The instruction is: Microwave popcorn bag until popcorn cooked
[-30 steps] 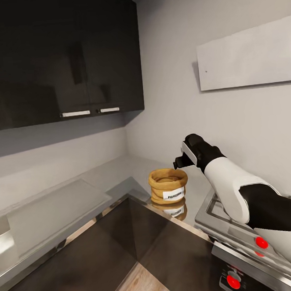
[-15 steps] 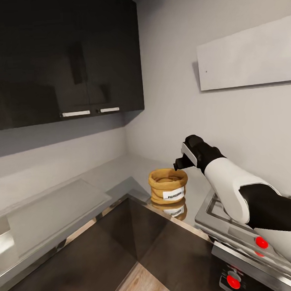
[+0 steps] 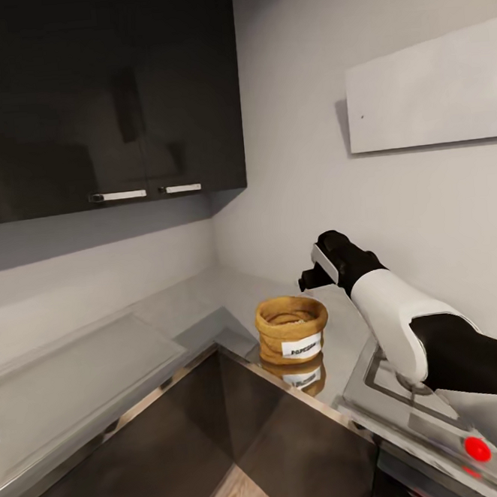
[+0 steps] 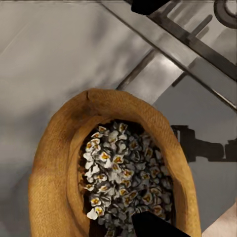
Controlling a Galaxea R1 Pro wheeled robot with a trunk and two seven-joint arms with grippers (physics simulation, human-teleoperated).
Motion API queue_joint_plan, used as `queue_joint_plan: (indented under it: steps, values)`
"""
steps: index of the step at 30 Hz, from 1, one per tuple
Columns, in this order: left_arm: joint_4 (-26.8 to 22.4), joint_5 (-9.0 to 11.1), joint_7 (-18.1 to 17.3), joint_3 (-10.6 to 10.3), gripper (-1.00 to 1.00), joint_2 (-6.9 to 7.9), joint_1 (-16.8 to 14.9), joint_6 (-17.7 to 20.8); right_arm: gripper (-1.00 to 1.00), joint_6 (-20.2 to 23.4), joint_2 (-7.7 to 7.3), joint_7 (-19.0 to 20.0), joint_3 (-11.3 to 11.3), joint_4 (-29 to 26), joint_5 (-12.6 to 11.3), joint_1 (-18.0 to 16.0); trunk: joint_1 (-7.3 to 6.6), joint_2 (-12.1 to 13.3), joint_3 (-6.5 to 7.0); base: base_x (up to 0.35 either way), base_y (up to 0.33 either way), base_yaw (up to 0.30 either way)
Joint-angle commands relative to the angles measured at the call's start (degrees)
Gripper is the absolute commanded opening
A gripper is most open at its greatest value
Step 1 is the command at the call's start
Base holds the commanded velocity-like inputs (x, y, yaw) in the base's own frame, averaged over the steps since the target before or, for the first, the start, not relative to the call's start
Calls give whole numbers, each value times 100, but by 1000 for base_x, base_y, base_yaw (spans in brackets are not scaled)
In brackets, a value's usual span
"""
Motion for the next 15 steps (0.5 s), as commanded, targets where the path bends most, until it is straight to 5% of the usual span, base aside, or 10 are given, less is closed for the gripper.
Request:
queue_joint_plan:
  steps: [1,9,15]
  values:
    - [-6,17,1,25,100,-2,0,-7,100,-47,-97,20,6,-1,26,-1,2,-6,-8,34,0,0]
    - [-6,17,2,25,100,-2,0,-7,100,-589,-509,93,0,50,2,25,2,-6,-8,6,0,0]
    - [-6,20,2,25,100,-2,0,-7,100,-935,-525,101,1,108,-14,108,2,-6,-8,0,0,0]
